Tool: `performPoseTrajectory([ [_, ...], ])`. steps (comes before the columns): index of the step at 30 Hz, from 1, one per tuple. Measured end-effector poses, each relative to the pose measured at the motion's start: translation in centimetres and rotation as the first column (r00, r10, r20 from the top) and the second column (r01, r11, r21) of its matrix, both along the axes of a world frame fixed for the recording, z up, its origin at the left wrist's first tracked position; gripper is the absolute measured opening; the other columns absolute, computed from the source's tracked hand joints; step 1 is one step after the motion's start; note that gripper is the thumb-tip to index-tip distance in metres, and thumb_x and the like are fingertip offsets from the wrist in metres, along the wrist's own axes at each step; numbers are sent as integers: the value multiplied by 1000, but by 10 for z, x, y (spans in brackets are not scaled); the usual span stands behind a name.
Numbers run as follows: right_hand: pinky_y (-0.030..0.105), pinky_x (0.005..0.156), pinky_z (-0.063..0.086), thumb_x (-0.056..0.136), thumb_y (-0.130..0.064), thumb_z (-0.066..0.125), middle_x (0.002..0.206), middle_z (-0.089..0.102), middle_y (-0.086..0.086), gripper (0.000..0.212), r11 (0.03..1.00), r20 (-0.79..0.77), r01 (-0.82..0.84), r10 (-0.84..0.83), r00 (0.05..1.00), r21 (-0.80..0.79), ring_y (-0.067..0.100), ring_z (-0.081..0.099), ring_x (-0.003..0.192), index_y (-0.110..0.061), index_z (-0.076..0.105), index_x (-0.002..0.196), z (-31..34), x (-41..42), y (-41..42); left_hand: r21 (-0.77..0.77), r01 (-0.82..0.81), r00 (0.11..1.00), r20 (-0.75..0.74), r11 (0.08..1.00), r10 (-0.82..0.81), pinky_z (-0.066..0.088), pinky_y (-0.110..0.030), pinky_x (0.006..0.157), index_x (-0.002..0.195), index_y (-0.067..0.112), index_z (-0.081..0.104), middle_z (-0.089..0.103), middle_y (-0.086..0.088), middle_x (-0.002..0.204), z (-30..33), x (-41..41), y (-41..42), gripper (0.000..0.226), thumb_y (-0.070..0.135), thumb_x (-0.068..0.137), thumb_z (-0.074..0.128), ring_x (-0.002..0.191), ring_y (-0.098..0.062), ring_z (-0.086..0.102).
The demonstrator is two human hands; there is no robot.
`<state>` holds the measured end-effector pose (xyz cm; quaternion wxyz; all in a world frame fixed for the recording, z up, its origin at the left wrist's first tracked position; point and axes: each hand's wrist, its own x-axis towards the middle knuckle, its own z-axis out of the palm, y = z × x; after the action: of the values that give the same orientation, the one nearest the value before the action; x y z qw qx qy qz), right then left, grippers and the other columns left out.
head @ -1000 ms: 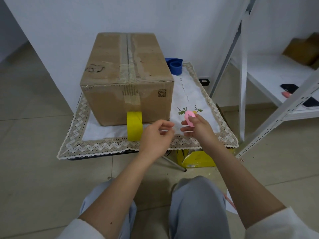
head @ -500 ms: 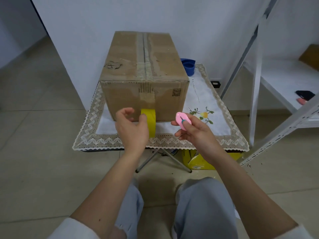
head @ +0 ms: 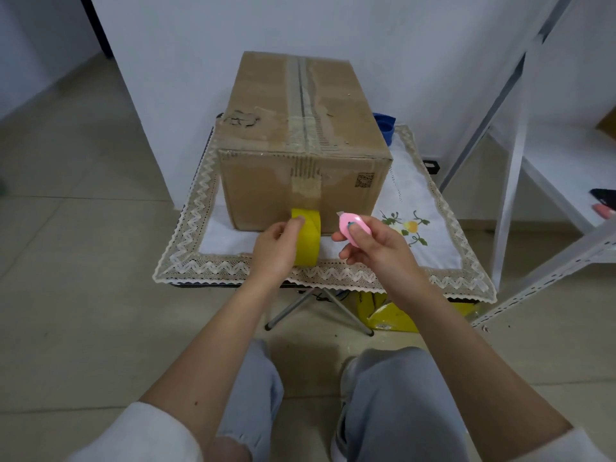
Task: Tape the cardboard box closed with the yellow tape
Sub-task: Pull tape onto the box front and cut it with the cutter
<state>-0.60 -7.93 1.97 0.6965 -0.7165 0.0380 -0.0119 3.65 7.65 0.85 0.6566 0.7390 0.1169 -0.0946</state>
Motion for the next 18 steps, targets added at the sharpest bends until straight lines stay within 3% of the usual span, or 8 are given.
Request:
performPoseTrajectory([
  [3, 18, 60, 52, 102, -12, 49, 87, 72, -2, 20, 995, 41, 56, -53, 998, -78, 6, 62, 64, -10, 62, 117, -2, 5, 4, -13, 22, 999, 48, 1000, -21, 37, -28, 64, 83, 18, 63, 52, 4, 79, -3, 1, 1, 24, 36, 96, 55, 69, -7, 45],
  [6, 20, 63, 53, 100, -17, 54, 85, 69, -10, 13, 956, 134, 133, -100, 986, -263, 2, 64, 68, -20, 64, 108, -6, 11, 7, -19, 36, 998, 58, 999, -35, 35, -31, 66, 95, 2, 65, 51, -5, 85, -4, 2, 1, 34, 34, 96, 56, 69, -13, 44],
  [8, 22, 68, 53, 99, -21, 57, 91, 68, -7, 12, 889, 230, 180, -88, 969, -420, 3, 66, 75, -23, 65, 108, -7, 15, 8, -25, 46, 997, 64, 999, -44, 34, -31, 68, 96, -2, 64, 50, -7, 84, -4, 2, 2, 39, 36, 95, 57, 74, -17, 44],
  [12, 9, 75, 43, 98, -17, 60, 105, 64, -3, 15, 713, 473, 288, 70, 878, -639, 0, 58, 88, -17, 69, 110, -2, 27, 11, -63, 43, 997, 69, 997, -39, 32, -32, 68, 90, -6, 62, 44, -7, 76, -3, 2, 3, 45, 39, 93, 60, 70, -16, 40],
  [16, 34, 66, 52, 98, -18, 58, 106, 62, 4, 18, 535, 494, 316, 228, 839, -784, 19, 62, 86, -13, 69, 111, 5, 40, 16, -76, 39, 997, 65, 996, -35, 29, -32, 66, 88, -8, 60, 42, -9, 74, -3, 3, 3, 45, 37, 93, 61, 68, -17, 38],
  [18, 35, 57, 52, 98, -20, 58, 105, 60, 7, 19, 447, 475, 318, 301, 827, -836, 25, 63, 82, -11, 68, 111, 10, 44, 20, -85, 38, 998, 62, 996, -33, 28, -33, 66, 86, -7, 60, 42, -9, 74, -5, 3, 4, 44, 36, 92, 61, 69, -18, 38],
])
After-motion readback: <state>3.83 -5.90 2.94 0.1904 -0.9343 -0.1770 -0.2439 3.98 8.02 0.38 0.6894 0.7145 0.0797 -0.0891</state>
